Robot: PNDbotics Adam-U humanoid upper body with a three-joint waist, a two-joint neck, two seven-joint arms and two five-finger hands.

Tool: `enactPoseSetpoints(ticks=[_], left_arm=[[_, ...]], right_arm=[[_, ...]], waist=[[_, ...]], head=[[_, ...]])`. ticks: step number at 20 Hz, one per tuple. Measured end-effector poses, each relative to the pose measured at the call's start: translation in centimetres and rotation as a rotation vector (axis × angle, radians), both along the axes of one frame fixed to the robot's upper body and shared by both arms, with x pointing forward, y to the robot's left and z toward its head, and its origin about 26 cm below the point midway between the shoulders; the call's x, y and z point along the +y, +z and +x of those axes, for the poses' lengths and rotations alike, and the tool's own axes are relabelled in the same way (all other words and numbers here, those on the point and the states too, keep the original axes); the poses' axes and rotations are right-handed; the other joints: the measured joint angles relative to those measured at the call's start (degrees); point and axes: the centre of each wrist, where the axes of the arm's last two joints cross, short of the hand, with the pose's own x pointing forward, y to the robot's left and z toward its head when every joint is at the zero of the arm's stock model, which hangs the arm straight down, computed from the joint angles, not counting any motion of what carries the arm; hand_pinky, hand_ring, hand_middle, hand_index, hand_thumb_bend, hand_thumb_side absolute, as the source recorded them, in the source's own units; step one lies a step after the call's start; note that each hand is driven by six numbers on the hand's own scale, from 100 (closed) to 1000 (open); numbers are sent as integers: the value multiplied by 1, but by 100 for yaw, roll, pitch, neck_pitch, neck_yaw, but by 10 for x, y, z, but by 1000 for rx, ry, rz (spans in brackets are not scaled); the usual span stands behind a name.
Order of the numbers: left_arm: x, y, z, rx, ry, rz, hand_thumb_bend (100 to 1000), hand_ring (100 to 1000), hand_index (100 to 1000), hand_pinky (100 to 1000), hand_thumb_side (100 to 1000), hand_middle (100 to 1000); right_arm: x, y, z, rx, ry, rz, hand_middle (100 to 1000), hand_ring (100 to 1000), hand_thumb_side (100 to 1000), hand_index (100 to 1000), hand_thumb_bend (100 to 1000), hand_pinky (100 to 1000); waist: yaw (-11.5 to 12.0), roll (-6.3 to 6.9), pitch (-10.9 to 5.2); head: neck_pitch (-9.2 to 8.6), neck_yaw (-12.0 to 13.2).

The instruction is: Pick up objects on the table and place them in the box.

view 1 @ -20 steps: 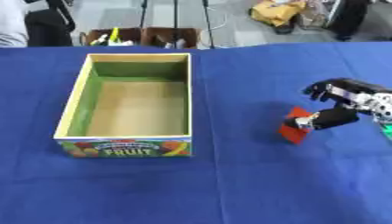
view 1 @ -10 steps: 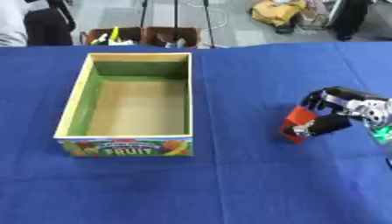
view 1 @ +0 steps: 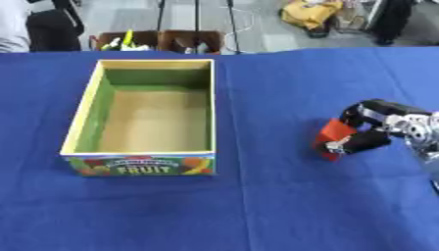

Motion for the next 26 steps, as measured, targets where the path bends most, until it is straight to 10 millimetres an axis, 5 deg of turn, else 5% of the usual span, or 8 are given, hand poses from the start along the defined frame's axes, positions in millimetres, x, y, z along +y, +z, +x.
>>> enactPoseSetpoints(ticks=[13,26], left_arm=[[0,0,0,2,-2,2,100,623,654,582,898,570],[0,1,0,-1,-5,5,100,625,654,582,899,571]], right_arm=[[1,-1,0,10,9,-12,553,718,556,726,389,605],[3,-1,-1,-50,-8,1,492,666,509,644,128,568]], waist=[[-4,-4,0],[-3,-3,14]], head=[[-1,-4],[-3,-5]])
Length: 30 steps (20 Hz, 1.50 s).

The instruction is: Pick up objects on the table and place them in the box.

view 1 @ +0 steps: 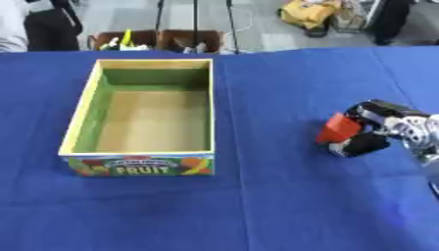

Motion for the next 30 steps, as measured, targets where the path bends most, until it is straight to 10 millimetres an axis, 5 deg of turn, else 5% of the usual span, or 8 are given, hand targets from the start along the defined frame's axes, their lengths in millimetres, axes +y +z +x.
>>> enactPoseSetpoints(ticks=[12,30], left_arm=[[0,1,0,-1,-2,1,100,625,654,583,898,572],[0,-1,0,8,0,4,100,625,654,581,896,573]], right_arm=[[7,17,-9,-91,24,-22,450,650,445,579,100,542],[41,110,-44,-352,204,-91,388,586,477,520,100,496]], waist=[[-11,-33,-5],[-5,-141,-115]], head=[[0,33],[49,31]])
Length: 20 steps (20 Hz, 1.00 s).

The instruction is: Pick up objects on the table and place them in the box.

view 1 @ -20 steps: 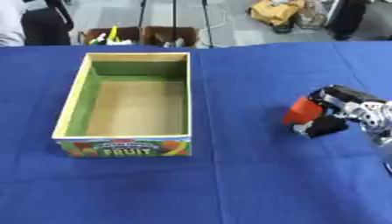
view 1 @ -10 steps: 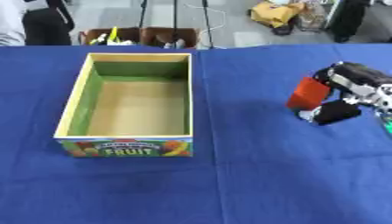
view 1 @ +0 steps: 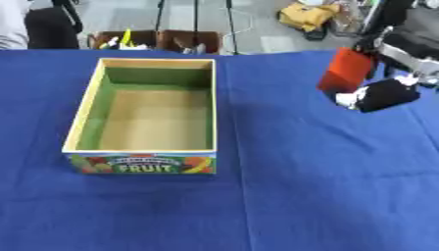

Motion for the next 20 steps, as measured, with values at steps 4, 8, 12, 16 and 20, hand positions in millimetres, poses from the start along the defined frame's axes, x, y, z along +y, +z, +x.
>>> enactPoseSetpoints(ticks=[4,8,12,16,20], left_arm=[[0,0,0,1,0,1,100,624,655,579,896,574],[0,-1,0,4,1,1,100,624,655,579,896,574],[0,-1,0,6,-2,4,100,625,655,578,896,574],[0,0,0,7,-3,11,100,625,654,578,895,574],[0,0,0,6,-4,13,100,625,655,578,894,575]], right_arm=[[12,20,-2,-38,53,5,381,550,481,516,100,458],[23,34,3,-56,96,20,380,548,485,512,100,459],[32,42,11,-59,123,25,374,540,497,507,100,450],[43,49,19,-62,155,32,370,538,508,505,100,444],[58,54,28,-58,193,35,370,538,505,505,100,445]], waist=[[45,-31,-16],[109,-83,-20],[155,-122,-20],[235,-148,-20],[346,-176,-20]], head=[[0,-6],[1,-18],[1,-30],[1,-67],[0,-158]])
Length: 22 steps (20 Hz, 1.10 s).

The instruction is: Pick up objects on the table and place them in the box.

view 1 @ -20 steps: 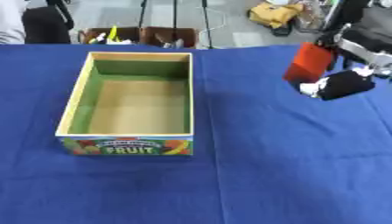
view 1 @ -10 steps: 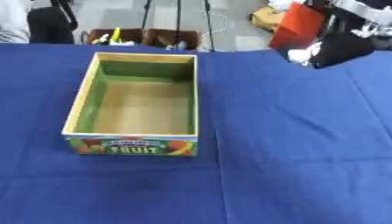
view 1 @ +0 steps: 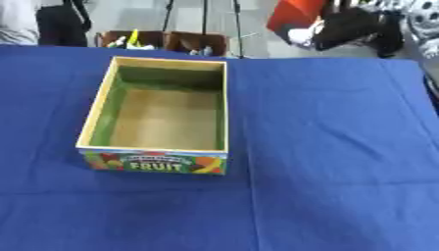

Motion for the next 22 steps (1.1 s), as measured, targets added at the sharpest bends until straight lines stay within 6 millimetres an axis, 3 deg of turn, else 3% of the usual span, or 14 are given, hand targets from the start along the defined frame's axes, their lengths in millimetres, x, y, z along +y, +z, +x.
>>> enactPoseSetpoints(ticks=[8,22], left_arm=[[-2,2,1,-10,-12,4,100,626,654,578,891,575],[-4,8,2,-29,-20,3,100,627,654,576,887,576]], right_arm=[[29,-1,23,37,61,-2,365,534,504,502,100,449],[58,-15,55,88,69,-5,369,534,505,501,100,444]], waist=[[212,-39,69],[486,-91,190]], head=[[-11,-169],[-109,-335]])
